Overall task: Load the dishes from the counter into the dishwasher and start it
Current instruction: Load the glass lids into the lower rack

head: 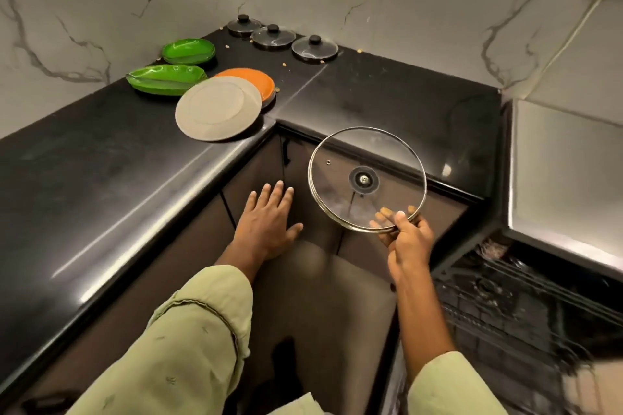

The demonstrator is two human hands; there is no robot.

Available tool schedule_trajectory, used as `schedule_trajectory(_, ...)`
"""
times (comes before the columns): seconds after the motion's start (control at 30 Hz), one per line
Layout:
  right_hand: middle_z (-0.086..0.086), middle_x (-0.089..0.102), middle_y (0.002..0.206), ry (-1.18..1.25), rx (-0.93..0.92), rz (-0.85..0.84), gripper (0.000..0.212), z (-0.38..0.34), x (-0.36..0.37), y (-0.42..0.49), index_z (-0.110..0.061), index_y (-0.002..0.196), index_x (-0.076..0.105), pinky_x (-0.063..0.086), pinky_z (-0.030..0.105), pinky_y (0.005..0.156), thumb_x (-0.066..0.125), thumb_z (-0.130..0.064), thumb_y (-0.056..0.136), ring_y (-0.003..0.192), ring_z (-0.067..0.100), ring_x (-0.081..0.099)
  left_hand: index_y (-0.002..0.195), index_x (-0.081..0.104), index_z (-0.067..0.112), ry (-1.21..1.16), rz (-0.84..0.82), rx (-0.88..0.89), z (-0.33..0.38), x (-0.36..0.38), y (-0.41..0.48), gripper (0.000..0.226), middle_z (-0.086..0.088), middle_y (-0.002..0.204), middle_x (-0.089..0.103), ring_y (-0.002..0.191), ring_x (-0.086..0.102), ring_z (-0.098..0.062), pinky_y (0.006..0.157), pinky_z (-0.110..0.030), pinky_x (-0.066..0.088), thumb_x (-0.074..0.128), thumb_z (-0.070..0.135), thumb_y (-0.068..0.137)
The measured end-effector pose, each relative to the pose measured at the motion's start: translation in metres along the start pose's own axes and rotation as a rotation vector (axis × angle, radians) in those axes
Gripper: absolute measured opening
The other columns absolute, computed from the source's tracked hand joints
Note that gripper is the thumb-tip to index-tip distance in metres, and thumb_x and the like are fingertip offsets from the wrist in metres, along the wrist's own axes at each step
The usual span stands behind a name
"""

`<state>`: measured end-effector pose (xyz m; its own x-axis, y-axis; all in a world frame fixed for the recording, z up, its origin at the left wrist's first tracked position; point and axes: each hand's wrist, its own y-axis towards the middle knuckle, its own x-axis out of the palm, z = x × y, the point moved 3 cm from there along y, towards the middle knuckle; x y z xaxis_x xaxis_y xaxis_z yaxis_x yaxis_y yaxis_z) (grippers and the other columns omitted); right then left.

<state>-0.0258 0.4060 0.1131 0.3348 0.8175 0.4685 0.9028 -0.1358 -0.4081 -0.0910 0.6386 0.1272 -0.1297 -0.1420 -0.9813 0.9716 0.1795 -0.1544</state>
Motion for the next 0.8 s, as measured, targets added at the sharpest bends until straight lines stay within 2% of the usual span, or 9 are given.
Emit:
schedule_trajectory(0.2,0.019,0.067,0.09,-0.015,-0.013,0.049,0.024,-0.007,-0.094,-0.074,-0.01,0.123,0.042,0.062,0.04,0.061,0.046,-0.001,0.101,0.069,0.024,0.069,0.159,0.001,0.02,-0.005,-0.044,0.027,0.048,0.032,-0.104,0.079,-0.005,0.166,-0.005,0.153,-0.006,-0.026,0.123,-0.045,0.0,0.041,0.054,0.1)
schedule_trajectory(0.37,0.018,0.066,0.085,0.001,-0.012,0.105,0.028,-0.006,-0.146,-0.128,-0.009,0.127,0.042,0.061,0.04,0.06,0.046,0.001,0.1,0.064,0.023,0.068,0.159,0.002,0.02,0.035,-0.038,0.055,0.061,0.045,-0.173,0.079,-0.006,0.167,-0.004,0.153,-0.004,-0.027,0.123,-0.045,0.002,0.039,0.056,0.1)
schedule_trajectory(0.6,0.018,0.067,0.09,-0.011,-0.026,0.152,0.032,-0.001,-0.202,-0.2,-0.004,0.131,0.043,0.061,0.04,0.066,0.047,-0.001,0.1,0.073,0.025,0.069,0.159,0.003,0.02,0.003,-0.003,0.127,0.079,0.055,-0.247,0.076,-0.006,0.167,-0.001,0.153,-0.002,-0.026,0.123,-0.044,0.004,0.038,0.054,0.101)
schedule_trajectory(0.7,0.019,0.068,0.091,-0.024,-0.035,0.194,0.027,0.005,-0.23,-0.226,-0.009,0.126,0.044,0.061,0.041,0.066,0.047,-0.001,0.1,0.077,0.027,0.069,0.159,0.002,0.019,0.004,-0.069,0.141,0.082,0.08,-0.283,0.076,-0.007,0.167,-0.002,0.153,-0.002,-0.027,0.123,-0.045,0.004,0.037,0.053,0.101)
schedule_trajectory(0.8,0.017,0.066,0.088,-0.06,-0.041,0.22,0.017,0.011,-0.26,-0.256,-0.014,0.108,0.047,0.06,0.04,0.062,0.047,0.001,0.1,0.069,0.024,0.068,0.159,0.002,0.018,-0.001,-0.156,0.144,0.088,0.109,-0.319,0.076,-0.008,0.166,-0.002,0.153,-0.002,-0.028,0.123,-0.046,0.004,0.038,0.052,0.101)
